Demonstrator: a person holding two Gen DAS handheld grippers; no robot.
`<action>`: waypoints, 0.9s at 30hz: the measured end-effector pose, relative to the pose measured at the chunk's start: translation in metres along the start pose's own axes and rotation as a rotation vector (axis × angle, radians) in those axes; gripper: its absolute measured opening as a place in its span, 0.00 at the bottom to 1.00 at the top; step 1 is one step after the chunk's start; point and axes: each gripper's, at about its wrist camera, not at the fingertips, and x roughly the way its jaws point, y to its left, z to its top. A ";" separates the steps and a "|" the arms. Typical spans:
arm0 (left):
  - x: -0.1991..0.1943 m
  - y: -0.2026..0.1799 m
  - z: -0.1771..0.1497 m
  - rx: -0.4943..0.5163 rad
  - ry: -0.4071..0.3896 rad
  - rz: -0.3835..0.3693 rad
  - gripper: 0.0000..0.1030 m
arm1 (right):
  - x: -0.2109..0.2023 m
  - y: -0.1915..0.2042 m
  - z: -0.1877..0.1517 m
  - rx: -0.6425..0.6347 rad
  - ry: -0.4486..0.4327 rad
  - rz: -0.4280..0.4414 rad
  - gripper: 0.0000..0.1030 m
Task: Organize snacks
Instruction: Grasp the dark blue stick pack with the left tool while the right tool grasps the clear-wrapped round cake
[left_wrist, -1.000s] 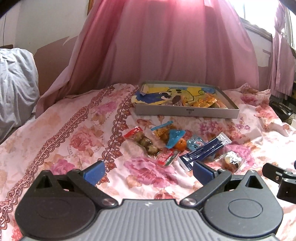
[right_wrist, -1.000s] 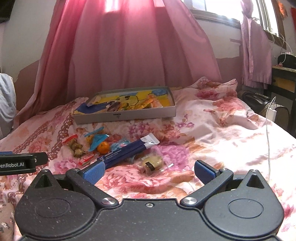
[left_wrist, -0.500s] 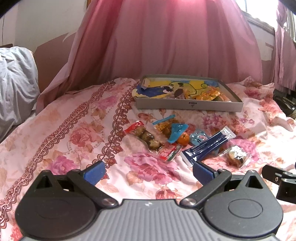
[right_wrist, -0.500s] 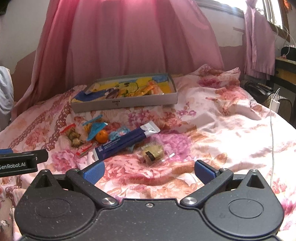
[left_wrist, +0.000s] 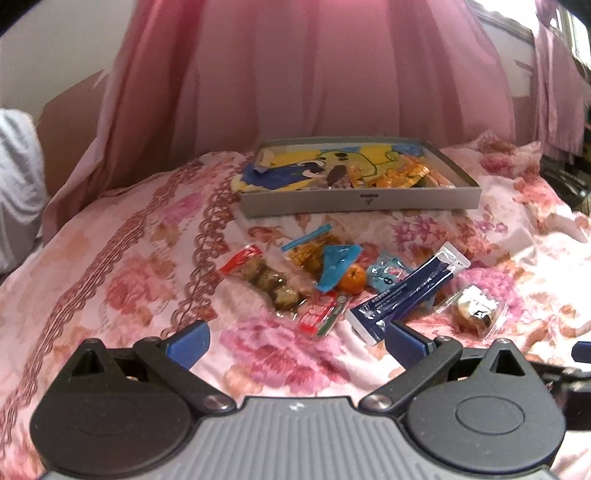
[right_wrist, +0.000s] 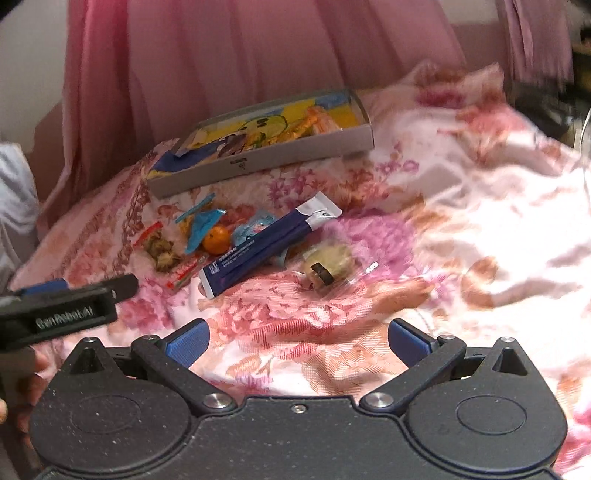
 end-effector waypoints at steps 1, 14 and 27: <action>0.005 -0.002 0.002 0.016 0.007 -0.006 1.00 | 0.003 -0.002 0.002 0.002 0.005 0.000 0.99; 0.052 -0.014 0.017 0.200 -0.016 -0.124 1.00 | 0.062 -0.025 0.041 -0.300 -0.090 0.001 0.99; 0.083 -0.077 0.004 0.636 -0.104 -0.297 1.00 | 0.100 -0.026 0.034 -0.493 0.072 -0.140 0.99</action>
